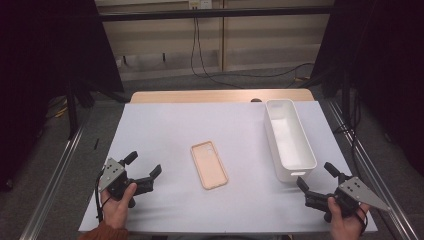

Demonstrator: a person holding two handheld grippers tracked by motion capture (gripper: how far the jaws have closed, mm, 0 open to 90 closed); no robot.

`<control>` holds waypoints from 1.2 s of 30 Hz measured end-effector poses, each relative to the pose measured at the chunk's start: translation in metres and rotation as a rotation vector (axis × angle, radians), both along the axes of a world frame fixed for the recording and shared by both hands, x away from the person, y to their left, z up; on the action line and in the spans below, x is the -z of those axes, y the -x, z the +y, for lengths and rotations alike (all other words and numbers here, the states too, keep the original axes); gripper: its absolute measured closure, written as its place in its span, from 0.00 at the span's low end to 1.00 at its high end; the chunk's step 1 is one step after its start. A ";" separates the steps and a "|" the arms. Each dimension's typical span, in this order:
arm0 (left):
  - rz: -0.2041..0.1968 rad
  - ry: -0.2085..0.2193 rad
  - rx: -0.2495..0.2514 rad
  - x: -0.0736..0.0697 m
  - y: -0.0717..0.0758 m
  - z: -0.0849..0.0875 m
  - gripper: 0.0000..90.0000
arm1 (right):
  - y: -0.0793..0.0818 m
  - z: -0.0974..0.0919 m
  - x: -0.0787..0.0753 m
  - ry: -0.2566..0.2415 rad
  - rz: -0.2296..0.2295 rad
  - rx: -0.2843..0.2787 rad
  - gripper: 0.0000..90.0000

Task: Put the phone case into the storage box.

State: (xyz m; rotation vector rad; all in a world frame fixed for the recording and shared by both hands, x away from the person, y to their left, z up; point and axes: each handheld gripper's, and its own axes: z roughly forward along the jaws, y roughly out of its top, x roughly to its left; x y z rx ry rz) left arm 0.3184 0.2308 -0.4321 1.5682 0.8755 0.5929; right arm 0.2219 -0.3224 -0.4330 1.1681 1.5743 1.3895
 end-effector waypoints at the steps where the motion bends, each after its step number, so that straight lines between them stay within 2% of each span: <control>1: 0.000 -0.007 0.001 0.000 0.000 0.000 0.02 | 0.000 0.000 0.000 0.000 0.000 0.000 0.00; 10: 0.007 -0.007 0.017 -0.002 0.001 -0.005 0.02 | 0.001 -0.002 0.001 -0.007 -0.002 0.006 0.00; 15: 0.005 -0.019 0.043 -0.004 0.002 -0.009 0.02 | 0.001 -0.002 0.001 -0.005 -0.002 0.007 0.00; 18: 0.017 -0.023 0.077 -0.006 0.002 -0.015 0.02 | 0.000 -0.001 0.001 -0.004 0.000 0.008 0.00; 29: 0.012 -0.043 0.120 -0.010 -0.001 -0.028 0.03 | -0.001 0.000 0.001 -0.009 0.000 -0.006 0.00; 34: 0.025 -0.036 0.173 -0.010 -0.004 -0.038 0.03 | -0.001 0.001 0.001 -0.008 0.002 -0.012 0.00; 36: 0.037 -0.020 0.203 -0.010 -0.005 -0.042 0.04 | -0.001 0.002 0.001 -0.009 0.003 -0.013 0.00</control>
